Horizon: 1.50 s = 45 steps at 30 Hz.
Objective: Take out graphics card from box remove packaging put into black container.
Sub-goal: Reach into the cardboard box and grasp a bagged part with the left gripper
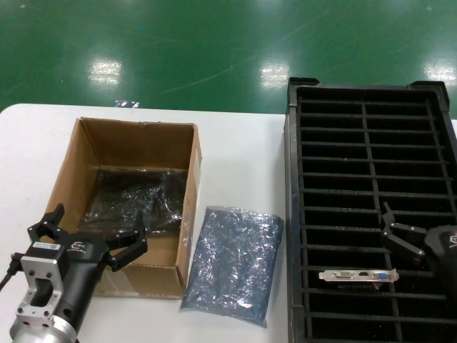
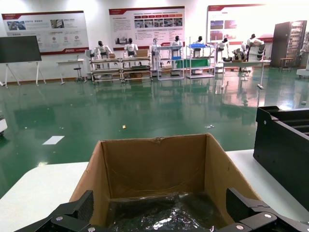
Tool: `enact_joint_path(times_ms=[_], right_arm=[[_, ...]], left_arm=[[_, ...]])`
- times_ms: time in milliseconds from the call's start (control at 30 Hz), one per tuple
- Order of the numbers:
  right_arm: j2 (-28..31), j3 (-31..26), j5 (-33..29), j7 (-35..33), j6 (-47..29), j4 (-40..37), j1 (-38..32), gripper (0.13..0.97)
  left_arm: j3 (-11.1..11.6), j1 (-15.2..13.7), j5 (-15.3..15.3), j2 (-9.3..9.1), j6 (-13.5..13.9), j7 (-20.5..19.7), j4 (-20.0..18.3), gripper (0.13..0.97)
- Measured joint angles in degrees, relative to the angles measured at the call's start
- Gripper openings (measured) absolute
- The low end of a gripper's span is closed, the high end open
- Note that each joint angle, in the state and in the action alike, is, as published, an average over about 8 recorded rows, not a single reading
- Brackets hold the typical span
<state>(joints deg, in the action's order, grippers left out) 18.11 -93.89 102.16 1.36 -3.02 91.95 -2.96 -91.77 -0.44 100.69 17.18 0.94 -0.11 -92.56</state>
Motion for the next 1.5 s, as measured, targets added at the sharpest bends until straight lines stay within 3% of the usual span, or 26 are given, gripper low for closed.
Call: enact_joint_path(times_ms=[367, 500, 600, 767, 900, 1000, 1067, 1167, 1300, 1500], right_arm=[[0.00, 0.00, 0.00, 0.00, 0.00, 0.00, 0.00, 0.966], [0.00, 0.00, 0.00, 0.00, 0.00, 0.00, 0.00, 0.966], [0.00, 0.00, 0.00, 0.00, 0.00, 0.00, 0.00, 0.966], [0.00, 0.00, 0.00, 0.00, 0.00, 0.00, 0.00, 0.966], [0.00, 0.00, 0.00, 0.00, 0.00, 0.00, 0.00, 0.966], [0.00, 0.00, 0.00, 0.00, 0.00, 0.00, 0.00, 0.966], [0.00, 0.00, 0.00, 0.00, 0.00, 0.00, 0.00, 0.966], [0.00, 0.00, 0.00, 0.00, 0.00, 0.00, 0.00, 0.966], [0.00, 0.00, 0.00, 0.00, 0.00, 0.00, 0.00, 0.966], [0.00, 0.00, 0.00, 0.00, 0.00, 0.00, 0.00, 0.966]], left_arm=[[0.00, 0.00, 0.00, 0.00, 0.00, 0.00, 0.00, 0.966], [-0.57, -0.05, 0.19, 1.08, -0.01, -0.18, -0.31, 0.966], [-2.18, -0.47, 0.52, 4.15, -0.28, -0.38, -0.84, 0.966], [-6.39, -3.26, -1.82, 13.48, 1.07, -1.47, -1.04, 0.966], [-9.31, -8.55, -8.99, 20.27, 7.20, -3.77, 1.50, 0.966], [-11.79, -14.55, -15.55, 23.10, 13.67, -4.58, 5.61, 0.966], [-13.75, -19.15, -19.40, 23.81, 17.65, -4.05, 9.10, 0.966], [-16.71, -26.11, -24.46, 23.35, 22.18, -1.88, 14.81, 0.966], [-20.47, -34.70, -29.59, 20.91, 25.95, 2.73, 23.00, 0.966], [-25.09, -45.03, -32.61, 16.28, 30.21, 12.69, 36.57, 0.966]])
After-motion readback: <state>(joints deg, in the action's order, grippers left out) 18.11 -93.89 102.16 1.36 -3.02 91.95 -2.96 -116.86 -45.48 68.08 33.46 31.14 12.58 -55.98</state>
